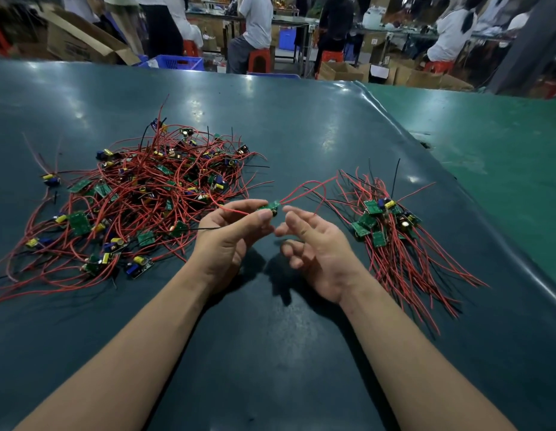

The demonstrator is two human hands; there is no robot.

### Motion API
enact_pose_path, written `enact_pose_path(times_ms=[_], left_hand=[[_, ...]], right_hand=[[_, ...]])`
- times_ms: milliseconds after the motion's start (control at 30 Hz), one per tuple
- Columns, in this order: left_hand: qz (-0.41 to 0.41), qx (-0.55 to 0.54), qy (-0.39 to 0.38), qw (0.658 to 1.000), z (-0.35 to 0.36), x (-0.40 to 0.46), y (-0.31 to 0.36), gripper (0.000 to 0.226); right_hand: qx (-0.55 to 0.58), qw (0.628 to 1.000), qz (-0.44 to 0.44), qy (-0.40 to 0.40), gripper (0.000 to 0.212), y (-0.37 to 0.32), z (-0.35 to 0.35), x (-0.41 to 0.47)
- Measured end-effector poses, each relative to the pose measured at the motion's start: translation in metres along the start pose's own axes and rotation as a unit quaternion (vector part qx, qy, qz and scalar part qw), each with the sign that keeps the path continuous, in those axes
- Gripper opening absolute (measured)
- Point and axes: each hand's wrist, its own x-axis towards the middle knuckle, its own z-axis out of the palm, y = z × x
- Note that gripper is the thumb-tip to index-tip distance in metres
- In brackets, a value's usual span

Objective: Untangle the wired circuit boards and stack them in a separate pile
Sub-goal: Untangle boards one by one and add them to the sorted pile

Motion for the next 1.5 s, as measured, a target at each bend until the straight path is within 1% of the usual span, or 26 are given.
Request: enact_pose_path(times_ms=[33, 100, 133, 167, 233, 300, 367, 400, 467, 500, 533, 567, 600, 633, 667, 700, 733, 767, 867, 933, 1133, 1200, 1267, 1367, 1433, 1500], left_hand=[[0.004, -0.005, 0.003, 1.0, -0.001, 0.0, 0.001, 0.019], [0.013, -0.013, 0.01, 1.0, -0.003, 0.001, 0.003, 0.017], [0.017, -0.012, 0.01, 1.0, -0.004, 0.001, 0.004, 0.017], [0.022, -0.003, 0.008, 1.0, -0.004, 0.0, 0.005, 0.017], [0.037, 0.029, 0.004, 0.999, -0.005, -0.001, 0.005, 0.019], [0.059, 0.076, 0.021, 0.995, -0.004, -0.003, 0.004, 0.024], [0.096, 0.13, 0.049, 0.986, -0.003, -0.004, 0.001, 0.025], [0.119, 0.16, 0.061, 0.978, -0.003, -0.004, 0.0, 0.024], [0.16, 0.223, 0.085, 0.958, -0.003, -0.004, -0.002, 0.024], [0.176, 0.247, 0.095, 0.948, -0.002, -0.004, -0.002, 0.025], [0.188, 0.264, 0.102, 0.941, -0.002, -0.004, -0.003, 0.025], [0.198, 0.277, 0.103, 0.935, -0.001, -0.005, -0.003, 0.025], [0.205, 0.288, 0.099, 0.93, 0.0, -0.005, -0.003, 0.025], [0.208, 0.295, 0.09, 0.928, 0.002, -0.007, -0.003, 0.026], [0.204, 0.297, 0.078, 0.929, 0.003, -0.008, -0.003, 0.026], [0.195, 0.296, 0.064, 0.933, 0.004, -0.009, -0.003, 0.026], [0.186, 0.294, 0.049, 0.936, 0.005, -0.01, -0.003, 0.026], [0.178, 0.296, 0.032, 0.938, 0.005, -0.012, -0.003, 0.026], [0.163, 0.315, -0.004, 0.935, 0.006, -0.014, -0.002, 0.023], [0.159, 0.318, -0.014, 0.935, 0.007, -0.015, -0.001, 0.023], [0.131, 0.298, -0.046, 0.945, 0.007, -0.017, 0.0, 0.022], [0.128, 0.29, -0.049, 0.947, 0.007, -0.017, 0.0, 0.021], [0.135, 0.282, -0.038, 0.949, 0.007, -0.016, 0.001, 0.021], [0.144, 0.279, -0.029, 0.949, 0.007, -0.016, 0.001, 0.02], [0.141, 0.273, -0.029, 0.951, 0.006, -0.015, 0.0, 0.02], [0.137, 0.272, -0.031, 0.952, 0.005, -0.014, -0.001, 0.02]], right_hand=[[0.013, 1.0, 0.008, 0.017, 0.035, -0.001, 0.0, 0.001], [0.057, 0.995, 0.0, 0.081, 0.02, -0.006, -0.005, 0.002], [0.097, 0.989, -0.014, 0.111, 0.021, -0.01, -0.009, 0.003], [0.141, 0.981, -0.031, 0.133, 0.026, -0.014, -0.014, 0.003], [0.218, 0.962, -0.07, 0.149, 0.03, -0.02, -0.023, 0.002], [0.238, 0.954, -0.081, 0.163, 0.026, -0.023, -0.025, 0.001], [0.205, 0.956, -0.091, 0.191, 0.014, -0.02, -0.022, 0.002], [0.188, 0.953, -0.111, 0.208, 0.008, -0.019, -0.018, 0.002], [0.16, 0.937, -0.183, 0.252, 0.034, -0.017, -0.018, 0.005], [0.133, 0.926, -0.224, 0.274, 0.041, -0.017, -0.02, 0.006], [0.083, 0.919, -0.256, 0.289, 0.037, -0.019, -0.02, 0.005], [0.03, 0.916, -0.269, 0.297, 0.021, -0.02, -0.021, 0.005], [-0.022, 0.922, -0.257, 0.29, 0.007, -0.019, -0.02, 0.004], [-0.075, 0.934, -0.225, 0.267, 0.022, -0.015, -0.02, 0.006], [-0.127, 0.949, -0.179, 0.226, 0.035, -0.01, -0.017, 0.005], [-0.163, 0.961, -0.134, 0.179, 0.04, -0.005, -0.012, 0.005], [-0.175, 0.969, -0.102, 0.144, 0.041, -0.002, -0.008, 0.004], [-0.165, 0.973, -0.095, 0.129, 0.037, -0.001, -0.007, 0.005], [-0.057, 0.978, -0.106, 0.169, 0.018, -0.01, -0.013, 0.009], [0.008, 0.98, -0.101, 0.173, 0.015, -0.016, -0.02, 0.01], [-0.004, 0.99, -0.077, 0.119, 0.02, -0.017, -0.02, 0.008], [0.003, 0.984, -0.107, 0.144, 0.017, -0.017, -0.022, 0.01], [-0.025, 0.969, -0.155, 0.193, 0.019, -0.018, -0.025, 0.012], [-0.12, 0.934, -0.224, 0.25, 0.023, -0.015, -0.028, 0.015], [-0.181, 0.913, -0.236, 0.277, 0.02, -0.013, -0.03, 0.017], [-0.268, 0.885, -0.242, 0.293, 0.024, -0.011, -0.032, 0.019]])
